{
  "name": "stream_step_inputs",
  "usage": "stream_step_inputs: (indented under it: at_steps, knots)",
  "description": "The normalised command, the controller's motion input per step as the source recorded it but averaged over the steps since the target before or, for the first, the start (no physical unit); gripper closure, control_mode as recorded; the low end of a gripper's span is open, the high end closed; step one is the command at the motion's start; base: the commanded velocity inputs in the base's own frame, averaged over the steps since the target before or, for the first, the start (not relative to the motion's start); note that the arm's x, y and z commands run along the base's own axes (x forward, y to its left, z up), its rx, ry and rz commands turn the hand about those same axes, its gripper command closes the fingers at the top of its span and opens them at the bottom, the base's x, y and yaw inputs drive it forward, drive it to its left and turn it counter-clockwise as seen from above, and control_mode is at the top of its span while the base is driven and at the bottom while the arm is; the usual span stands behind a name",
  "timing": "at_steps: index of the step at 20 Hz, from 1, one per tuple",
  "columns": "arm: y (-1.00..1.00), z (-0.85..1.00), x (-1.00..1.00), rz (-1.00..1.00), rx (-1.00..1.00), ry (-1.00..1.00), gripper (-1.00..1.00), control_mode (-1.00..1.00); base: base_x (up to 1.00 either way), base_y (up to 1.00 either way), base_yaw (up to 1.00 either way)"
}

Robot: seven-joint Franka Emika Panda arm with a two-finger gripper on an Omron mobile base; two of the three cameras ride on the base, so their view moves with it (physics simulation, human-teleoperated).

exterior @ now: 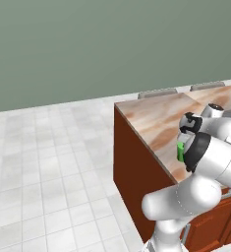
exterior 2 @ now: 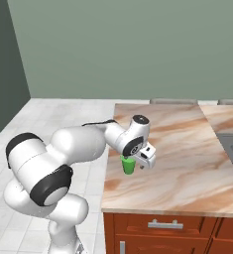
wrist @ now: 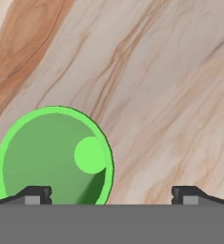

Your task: Pick the jug and cup and place them in the sink. Then turn on the water.

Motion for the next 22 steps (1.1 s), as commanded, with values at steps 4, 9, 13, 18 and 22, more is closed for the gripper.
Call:
stream_step_inputs:
  at_steps: [4, 9, 13, 18, 22]
  knots:
    - [0.0, 0.0, 0.0, 0.0, 0.0, 0.0, -1.0, -1.0, 0.0, 0.0, 0.0]
    - [0.0, -0.09, 0.0, 0.0, 0.0, 0.0, -1.0, -1.0, 0.0, 0.0, 0.0]
    - [0.0, -0.23, 0.0, 0.0, 0.0, 0.0, -1.0, -1.0, 0.0, 0.0, 0.0]
    - [0.0, -0.15, 0.0, 0.0, 0.0, 0.0, -1.0, -1.0, 0.0, 0.0, 0.0]
    - [0.0, -0.09, 0.0, 0.0, 0.0, 0.0, -1.0, -1.0, 0.0, 0.0, 0.0]
